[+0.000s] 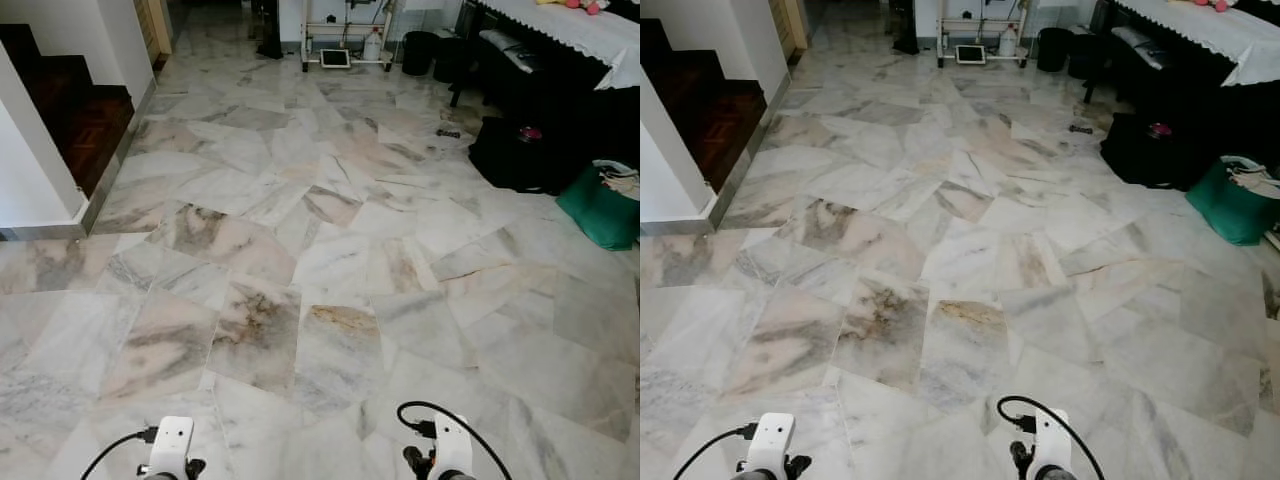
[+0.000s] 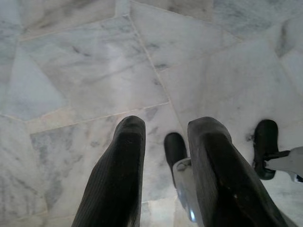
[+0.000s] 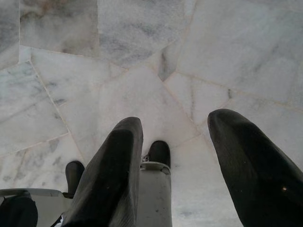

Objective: Move the pillow to the sofa from floor

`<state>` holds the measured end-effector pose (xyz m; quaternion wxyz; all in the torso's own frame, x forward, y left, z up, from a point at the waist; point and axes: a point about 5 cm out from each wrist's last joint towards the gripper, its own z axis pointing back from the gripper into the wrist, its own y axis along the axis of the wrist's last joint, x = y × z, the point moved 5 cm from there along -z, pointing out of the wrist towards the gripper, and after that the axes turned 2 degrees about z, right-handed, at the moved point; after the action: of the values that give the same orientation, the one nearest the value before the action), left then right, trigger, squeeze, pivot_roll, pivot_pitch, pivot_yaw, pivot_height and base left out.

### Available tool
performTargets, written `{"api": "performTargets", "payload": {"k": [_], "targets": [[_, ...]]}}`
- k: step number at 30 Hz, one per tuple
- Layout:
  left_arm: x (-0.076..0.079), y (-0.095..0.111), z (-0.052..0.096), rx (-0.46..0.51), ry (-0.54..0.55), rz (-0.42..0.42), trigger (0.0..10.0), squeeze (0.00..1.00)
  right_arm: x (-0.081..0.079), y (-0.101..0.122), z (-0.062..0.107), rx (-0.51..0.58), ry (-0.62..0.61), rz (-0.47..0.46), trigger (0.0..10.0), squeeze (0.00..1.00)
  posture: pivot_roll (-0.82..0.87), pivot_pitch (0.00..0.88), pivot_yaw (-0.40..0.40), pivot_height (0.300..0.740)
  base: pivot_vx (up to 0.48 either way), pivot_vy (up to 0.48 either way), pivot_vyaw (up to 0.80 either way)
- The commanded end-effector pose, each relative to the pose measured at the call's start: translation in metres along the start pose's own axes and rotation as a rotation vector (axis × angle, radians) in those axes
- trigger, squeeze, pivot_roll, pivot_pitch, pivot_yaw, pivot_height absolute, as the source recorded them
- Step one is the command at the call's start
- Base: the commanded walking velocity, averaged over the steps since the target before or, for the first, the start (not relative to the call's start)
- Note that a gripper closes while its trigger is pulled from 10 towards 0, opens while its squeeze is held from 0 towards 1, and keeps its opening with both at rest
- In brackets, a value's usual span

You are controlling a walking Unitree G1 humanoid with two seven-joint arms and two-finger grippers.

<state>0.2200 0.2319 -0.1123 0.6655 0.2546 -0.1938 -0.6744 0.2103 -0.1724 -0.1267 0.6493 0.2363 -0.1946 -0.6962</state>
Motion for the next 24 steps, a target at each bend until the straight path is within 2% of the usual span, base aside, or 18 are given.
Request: {"api": "performTargets", "payload": {"k": [1, 8, 13, 15, 17, 21, 24], "targets": [[-0.003, -0.003, 0.001, -0.009, 0.007, 0.005, 10.0, 0.00, 0.004, 0.000, 0.000, -0.009, -0.004, 0.013, 10.0, 0.00, 0.00, 0.000, -0.036, 0.740, 0.000, 0.000, 0.00], [-0.004, -0.004, 0.001, -0.013, 0.006, 0.004, 10.0, 0.00, 0.011, -0.011, 0.004, -0.025, -0.014, 0.009, 10.0, 0.00, -0.02, 0.000, -0.014, 0.740, 0.000, 0.000, 0.00], [-0.003, -0.007, 0.002, -0.020, -0.006, -0.032, 10.0, 0.00, 0.012, -0.025, 0.007, -0.047, -0.020, 0.014, 10.0, 0.00, -0.04, 0.000, -0.011, 0.740, 0.000, 0.000, 0.00], [-0.003, -0.007, 0.002, -0.021, -0.009, -0.037, 10.0, 0.00, 0.011, -0.028, 0.007, -0.048, -0.017, 0.025, 10.0, 0.00, -0.04, 0.000, -0.013, 0.740, 0.000, -0.322, 0.00], [-0.001, -0.009, 0.002, -0.023, -0.013, -0.034, 10.0, 0.00, 0.002, -0.034, 0.008, -0.051, -0.010, 0.033, 10.0, 0.00, -0.05, 0.000, -0.012, 0.740, 0.000, -0.388, 0.30], [0.004, -0.008, 0.001, -0.023, -0.023, -0.041, 10.0, 0.00, 0.001, -0.036, 0.008, -0.056, -0.016, 0.025, 10.0, 0.00, -0.05, 0.000, -0.015, 0.740, 0.000, -0.387, 0.55], [0.006, -0.008, 0.001, -0.022, -0.026, -0.040, 10.0, 0.00, 0.001, -0.037, 0.008, -0.055, -0.017, 0.003, 10.0, 0.00, -0.05, 0.000, -0.017, 0.740, 0.000, -0.384, 0.00]]}}
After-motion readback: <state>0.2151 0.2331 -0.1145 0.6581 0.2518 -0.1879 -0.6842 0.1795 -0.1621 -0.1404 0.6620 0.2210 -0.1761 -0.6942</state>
